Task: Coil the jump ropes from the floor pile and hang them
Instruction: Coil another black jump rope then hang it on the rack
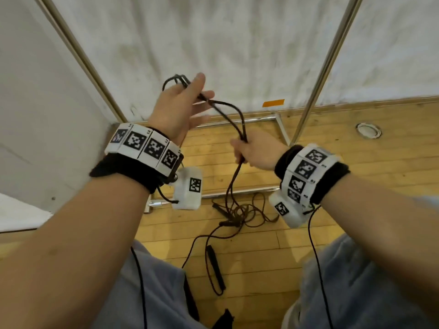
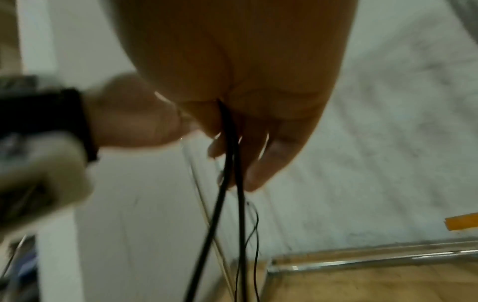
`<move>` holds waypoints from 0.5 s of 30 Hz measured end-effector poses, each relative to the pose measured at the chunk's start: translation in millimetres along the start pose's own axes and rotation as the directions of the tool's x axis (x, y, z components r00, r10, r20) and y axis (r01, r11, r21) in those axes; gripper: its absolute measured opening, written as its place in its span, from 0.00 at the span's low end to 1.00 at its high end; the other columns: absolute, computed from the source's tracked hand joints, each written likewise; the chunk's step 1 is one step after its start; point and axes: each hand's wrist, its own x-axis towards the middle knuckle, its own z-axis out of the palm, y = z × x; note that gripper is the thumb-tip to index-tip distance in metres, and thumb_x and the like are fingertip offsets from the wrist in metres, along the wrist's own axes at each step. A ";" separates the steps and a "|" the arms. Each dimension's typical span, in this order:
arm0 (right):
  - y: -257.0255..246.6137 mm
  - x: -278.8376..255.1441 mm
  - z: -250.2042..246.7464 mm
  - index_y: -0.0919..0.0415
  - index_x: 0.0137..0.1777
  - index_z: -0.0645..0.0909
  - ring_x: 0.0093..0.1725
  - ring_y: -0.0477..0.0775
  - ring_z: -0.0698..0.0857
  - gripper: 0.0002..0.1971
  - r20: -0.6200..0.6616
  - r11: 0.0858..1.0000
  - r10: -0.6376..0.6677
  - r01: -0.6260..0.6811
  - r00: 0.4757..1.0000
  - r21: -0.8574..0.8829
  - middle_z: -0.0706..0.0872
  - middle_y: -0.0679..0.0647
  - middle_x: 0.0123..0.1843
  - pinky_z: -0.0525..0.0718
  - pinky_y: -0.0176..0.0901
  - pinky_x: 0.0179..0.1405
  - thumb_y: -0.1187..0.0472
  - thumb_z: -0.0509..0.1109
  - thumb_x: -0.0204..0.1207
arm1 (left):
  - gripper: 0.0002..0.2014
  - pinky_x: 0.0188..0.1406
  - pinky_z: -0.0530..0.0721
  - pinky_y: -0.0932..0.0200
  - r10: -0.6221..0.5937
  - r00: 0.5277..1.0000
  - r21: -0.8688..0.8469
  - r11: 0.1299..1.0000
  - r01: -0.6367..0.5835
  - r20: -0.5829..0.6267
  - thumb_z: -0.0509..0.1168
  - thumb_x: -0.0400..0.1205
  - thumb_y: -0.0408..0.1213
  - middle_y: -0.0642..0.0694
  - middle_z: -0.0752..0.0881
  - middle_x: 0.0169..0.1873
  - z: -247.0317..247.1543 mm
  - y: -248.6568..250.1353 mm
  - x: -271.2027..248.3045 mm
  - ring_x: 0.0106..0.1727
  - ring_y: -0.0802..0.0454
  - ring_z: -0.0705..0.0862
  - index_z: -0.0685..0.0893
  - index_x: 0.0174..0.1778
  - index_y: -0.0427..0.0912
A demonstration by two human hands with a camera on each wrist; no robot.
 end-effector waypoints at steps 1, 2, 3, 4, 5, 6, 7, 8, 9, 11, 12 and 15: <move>-3.0 2.2 -9.8 0.59 0.35 0.78 0.31 0.49 0.83 0.20 -0.111 0.994 -0.004 0.016 0.994 0.110 0.85 0.50 0.32 0.78 0.39 0.31 0.52 0.54 0.86 | 0.14 0.47 0.84 0.53 -0.049 0.998 0.098 0.994 0.045 0.045 0.68 0.81 0.47 0.47 0.89 0.54 -1.0 -5.0 1.6 0.57 0.48 0.87 0.81 0.56 0.42; -6.1 3.7 -18.6 0.60 0.34 0.78 0.28 0.48 0.83 0.21 -0.207 0.976 0.004 0.041 0.978 0.213 0.85 0.51 0.30 0.79 0.38 0.27 0.53 0.54 0.86 | 0.20 0.52 0.82 0.52 -0.107 0.989 0.226 0.971 0.082 0.101 0.71 0.78 0.48 0.49 0.87 0.58 -0.6 -11.0 1.2 0.60 0.50 0.85 0.80 0.62 0.43; -9.0 4.3 -25.3 0.61 0.33 0.77 0.25 0.49 0.83 0.21 -0.278 0.949 0.017 0.072 0.960 0.307 0.85 0.52 0.28 0.80 0.38 0.24 0.53 0.54 0.86 | 0.27 0.55 0.80 0.52 -0.167 0.973 0.360 0.928 0.100 0.161 0.74 0.75 0.48 0.51 0.84 0.61 1.2 -18.2 0.5 0.62 0.53 0.83 0.77 0.68 0.44; -11.5 4.1 -29.6 0.61 0.32 0.77 0.24 0.52 0.82 0.21 -0.321 0.915 0.029 0.105 0.947 0.390 0.84 0.54 0.27 0.80 0.39 0.22 0.54 0.55 0.86 | 0.31 0.57 0.78 0.53 -0.226 0.946 0.477 0.874 0.092 0.232 0.75 0.74 0.48 0.53 0.83 0.64 4.5 -25.2 -1.6 0.63 0.55 0.81 0.75 0.71 0.45; -13.7 3.9 -31.8 0.61 0.32 0.77 0.24 0.54 0.82 0.21 -0.344 0.879 0.036 0.134 0.938 0.457 0.84 0.55 0.26 0.82 0.41 0.22 0.55 0.56 0.86 | 0.33 0.58 0.77 0.54 -0.280 0.908 0.564 0.824 0.062 0.310 0.76 0.73 0.49 0.53 0.82 0.65 9.4 -31.8 -5.0 0.65 0.56 0.80 0.75 0.72 0.45; -15.3 3.8 -32.4 0.62 0.32 0.77 0.25 0.57 0.82 0.21 -0.354 0.845 0.045 0.153 0.934 0.512 0.83 0.55 0.26 0.83 0.43 0.23 0.55 0.56 0.85 | 0.31 0.59 0.76 0.55 -0.319 0.868 0.617 0.787 0.019 0.380 0.75 0.72 0.50 0.53 0.82 0.65 14.7 -38.4 -8.7 0.65 0.56 0.79 0.77 0.70 0.47; -17.0 3.7 -32.4 0.62 0.32 0.77 0.25 0.58 0.82 0.20 -0.357 0.809 0.062 0.163 0.932 0.565 0.83 0.55 0.25 0.83 0.45 0.24 0.55 0.57 0.85 | 0.25 0.62 0.76 0.54 -0.332 0.841 0.638 0.770 -0.020 0.428 0.75 0.73 0.50 0.52 0.84 0.63 19.7 -44.2 -11.7 0.65 0.55 0.80 0.81 0.65 0.49; -18.4 3.8 -32.9 0.63 0.33 0.77 0.25 0.57 0.82 0.20 -0.361 0.771 0.084 0.169 0.929 0.614 0.83 0.54 0.24 0.84 0.45 0.24 0.55 0.57 0.85 | 0.17 0.63 0.77 0.54 -0.320 0.831 0.633 0.773 -0.049 0.456 0.73 0.76 0.48 0.52 0.86 0.59 23.6 -49.0 -15.1 0.63 0.55 0.82 0.83 0.59 0.50; -19.7 4.5 -34.1 0.62 0.33 0.76 0.24 0.56 0.82 0.19 -0.373 0.735 0.106 0.180 0.922 0.654 0.83 0.54 0.23 0.83 0.44 0.24 0.56 0.57 0.85 | 0.09 0.62 0.79 0.54 -0.306 0.830 0.621 0.782 -0.060 0.465 0.71 0.79 0.45 0.51 0.88 0.55 26.6 -53.0 -18.5 0.61 0.54 0.84 0.85 0.53 0.50; -20.4 7.0 -41.8 0.61 0.32 0.76 0.23 0.52 0.82 0.19 -0.438 0.678 0.154 0.228 0.886 0.699 0.83 0.52 0.22 0.82 0.42 0.23 0.56 0.57 0.84 | 0.05 0.55 0.82 0.52 -0.309 0.821 0.625 0.777 -0.073 0.480 0.65 0.83 0.40 0.52 0.90 0.47 28.7 -59.3 -22.4 0.56 0.51 0.86 0.86 0.46 0.48; -19.9 8.1 -48.2 0.60 0.31 0.76 0.23 0.51 0.82 0.19 -0.481 0.654 0.189 0.256 0.856 0.712 0.83 0.51 0.22 0.81 0.41 0.22 0.56 0.58 0.84 | 0.08 0.54 0.84 0.53 -0.332 0.810 0.663 0.743 -0.091 0.483 0.63 0.85 0.40 0.52 0.90 0.46 28.7 -62.0 -23.4 0.54 0.50 0.87 0.86 0.44 0.48; -14.8 9.1 -68.2 0.61 0.34 0.75 0.23 0.51 0.81 0.18 -0.537 0.517 0.297 0.340 0.789 0.785 0.82 0.51 0.22 0.80 0.41 0.24 0.54 0.59 0.84 | 0.12 0.45 0.86 0.65 -0.346 0.824 0.711 0.696 -0.095 0.449 0.58 0.87 0.41 0.50 0.90 0.46 26.3 -63.0 -20.9 0.47 0.55 0.89 0.86 0.46 0.44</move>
